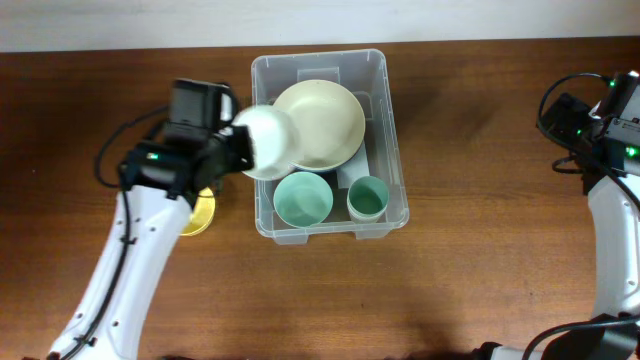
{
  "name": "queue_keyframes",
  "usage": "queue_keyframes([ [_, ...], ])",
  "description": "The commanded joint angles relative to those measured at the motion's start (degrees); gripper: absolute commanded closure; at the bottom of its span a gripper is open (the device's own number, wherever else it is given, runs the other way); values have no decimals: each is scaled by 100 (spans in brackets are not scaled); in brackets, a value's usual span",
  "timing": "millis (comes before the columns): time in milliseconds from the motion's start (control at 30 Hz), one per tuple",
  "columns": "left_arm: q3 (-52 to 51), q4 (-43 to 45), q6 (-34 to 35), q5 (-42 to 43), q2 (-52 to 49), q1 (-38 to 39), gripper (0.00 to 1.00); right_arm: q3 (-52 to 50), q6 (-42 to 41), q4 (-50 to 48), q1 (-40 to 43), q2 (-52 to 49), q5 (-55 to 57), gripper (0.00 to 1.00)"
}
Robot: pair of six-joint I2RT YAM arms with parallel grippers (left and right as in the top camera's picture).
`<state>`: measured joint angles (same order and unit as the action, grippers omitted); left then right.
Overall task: Pack container
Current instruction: 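Lower the white bowl onto the mint bowl and release, then move the left gripper over the yellow bowl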
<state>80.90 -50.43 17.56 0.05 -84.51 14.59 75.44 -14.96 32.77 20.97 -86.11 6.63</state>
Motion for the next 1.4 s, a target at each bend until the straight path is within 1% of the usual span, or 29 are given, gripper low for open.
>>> queue_keyframes([
  [0, 52, -79, -24, 83, -96, 361, 99, 59, -7, -9, 11, 35, 52, 1],
  [167, 46, -151, -24, 42, -304, 748, 99, 59, -7, -9, 11, 35, 50, 1],
  [333, 46, -238, -24, 20, -584, 881, 100, 59, -7, -9, 11, 35, 52, 1],
  [433, 42, -291, -24, 20, -715, 907, 98, 59, -7, -9, 11, 35, 52, 1],
  [467, 42, -304, -24, 20, -739, 905, 91, 59, -7, -9, 11, 35, 52, 1],
  [533, 42, -304, -24, 20, -752, 905, 65, 59, -7, -9, 11, 35, 52, 1],
  [600, 46, -299, -24, 15, -750, 905, 58, 59, -7, -9, 11, 35, 52, 1],
  [667, 57, -297, -26, 13, -750, 881, 54, 61, -7, -9, 11, 35, 52, 1],
  [900, 216, -332, -26, 15, -664, 470, 52, 59, -7, -9, 11, 35, 52, 1],
  [1200, 234, -693, -24, 11, -527, -660, 52, 59, -7, -9, 11, 35, 52, 1],
  [1300, 201, -704, -22, 13, -584, -894, 52, 59, -7, -9, 11, 35, 52, 1],
  [1367, 153, -664, 109, -33, -651, -981, 52, 59, -7, -9, 11, 35, 52, 1],
])
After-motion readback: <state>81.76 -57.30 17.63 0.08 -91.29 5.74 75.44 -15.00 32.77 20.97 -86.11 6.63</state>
